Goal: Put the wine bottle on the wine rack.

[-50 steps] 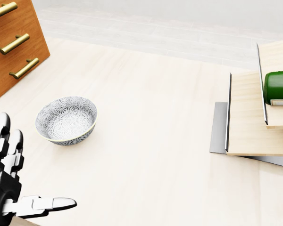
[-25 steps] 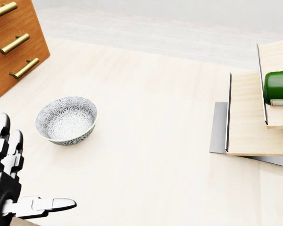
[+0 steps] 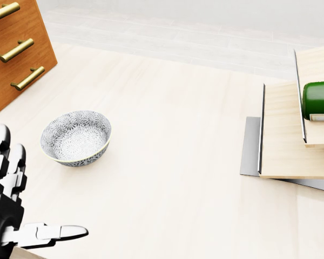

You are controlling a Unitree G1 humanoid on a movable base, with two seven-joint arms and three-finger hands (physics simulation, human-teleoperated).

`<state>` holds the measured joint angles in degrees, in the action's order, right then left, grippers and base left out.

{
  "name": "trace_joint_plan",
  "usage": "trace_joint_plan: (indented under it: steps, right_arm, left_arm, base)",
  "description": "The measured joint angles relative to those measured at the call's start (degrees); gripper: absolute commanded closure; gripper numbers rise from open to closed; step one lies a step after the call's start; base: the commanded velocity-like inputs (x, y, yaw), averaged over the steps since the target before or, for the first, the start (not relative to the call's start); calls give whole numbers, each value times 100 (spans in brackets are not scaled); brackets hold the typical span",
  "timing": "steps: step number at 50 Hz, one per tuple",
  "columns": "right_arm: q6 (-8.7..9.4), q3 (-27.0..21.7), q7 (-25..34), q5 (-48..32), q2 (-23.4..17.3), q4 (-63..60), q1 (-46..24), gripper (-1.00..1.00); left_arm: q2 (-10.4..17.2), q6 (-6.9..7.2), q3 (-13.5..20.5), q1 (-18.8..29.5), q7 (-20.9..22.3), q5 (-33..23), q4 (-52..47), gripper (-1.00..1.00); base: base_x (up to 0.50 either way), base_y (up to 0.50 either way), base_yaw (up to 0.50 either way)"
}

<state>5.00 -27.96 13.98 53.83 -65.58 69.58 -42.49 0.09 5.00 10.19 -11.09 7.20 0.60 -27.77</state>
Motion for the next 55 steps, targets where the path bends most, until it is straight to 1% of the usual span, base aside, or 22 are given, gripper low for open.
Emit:
trace_joint_plan:
  steps: [20,32,44,55]
  right_arm:
    - [0,20,-205,287,-455,-753,-213,-100]
    - [0,-105,-475,702,-601,-1664,-49,-100]
    - [0,-503,-1082,1480,-855,-3204,378,-100]
    - [0,-870,-1610,2383,-1365,-4383,809,-100]
  left_arm:
    - [3,0,-24,35,-4,-8,-63,-100]
    - [12,0,-38,48,10,-12,8,-100]
    - [28,0,-33,88,11,-11,144,-100]
    - [39,-12,-45,152,4,-9,328,-100]
  base:
    - [0,0,0]
    - [0,0,0]
    - [0,0,0]
    - [0,0,0]
